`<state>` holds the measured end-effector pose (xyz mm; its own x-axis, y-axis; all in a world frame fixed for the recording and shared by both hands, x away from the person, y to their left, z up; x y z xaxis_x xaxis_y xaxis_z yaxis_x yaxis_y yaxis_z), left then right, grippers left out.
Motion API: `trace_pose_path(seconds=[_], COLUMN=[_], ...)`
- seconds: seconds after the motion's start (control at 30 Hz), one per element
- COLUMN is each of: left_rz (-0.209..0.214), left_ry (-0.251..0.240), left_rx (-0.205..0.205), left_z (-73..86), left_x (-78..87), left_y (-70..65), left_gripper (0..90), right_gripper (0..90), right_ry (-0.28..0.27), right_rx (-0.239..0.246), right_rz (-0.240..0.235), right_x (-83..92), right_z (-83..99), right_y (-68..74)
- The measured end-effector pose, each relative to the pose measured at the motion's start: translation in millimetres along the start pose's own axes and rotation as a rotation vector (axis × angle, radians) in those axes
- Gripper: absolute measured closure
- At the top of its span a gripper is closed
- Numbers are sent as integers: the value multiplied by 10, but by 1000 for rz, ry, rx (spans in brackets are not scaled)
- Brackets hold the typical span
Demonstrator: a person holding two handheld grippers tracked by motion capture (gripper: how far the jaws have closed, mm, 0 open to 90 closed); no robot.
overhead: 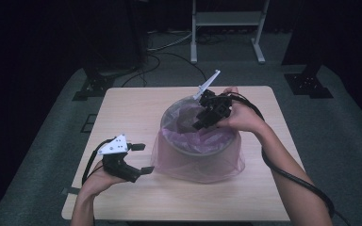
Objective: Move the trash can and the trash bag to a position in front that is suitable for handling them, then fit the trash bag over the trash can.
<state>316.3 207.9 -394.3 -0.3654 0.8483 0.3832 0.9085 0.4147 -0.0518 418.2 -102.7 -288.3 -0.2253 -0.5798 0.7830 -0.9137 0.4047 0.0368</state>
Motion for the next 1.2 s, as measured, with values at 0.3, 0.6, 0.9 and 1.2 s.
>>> trace_pose_path(seconds=[0.3,0.6,0.9,1.2], left_rz=[-13,-13,-12,-20], left_ry=[3,0,2,14], left_rx=[10,17,23,26], left_z=[30,33,36,72], left_x=[23,16,-8,-3], left_y=[44,44,43,50], left_gripper=[73,73,73,73], right_gripper=[409,371,368,368], right_ry=[-121,-253,-303,-343], right_rx=[-27,-121,-172,-240], right_rz=[41,92,132,144], right_x=[290,694,883,949], right_z=[117,307,599,970], right_y=[-124,-296,-399,-456])
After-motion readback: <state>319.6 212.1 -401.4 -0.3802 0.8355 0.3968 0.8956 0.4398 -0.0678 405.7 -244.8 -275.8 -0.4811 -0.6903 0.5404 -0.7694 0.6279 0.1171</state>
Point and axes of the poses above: each handheld gripper's, and its own axes: x roughly backward along the jaws, z roughly out of its underside, y roughly to its left, the point moved 1 cm from there along -x, roughly forward along the jaws, and after that the axes turned 5 degrees about -y, right-handed, at the moved point
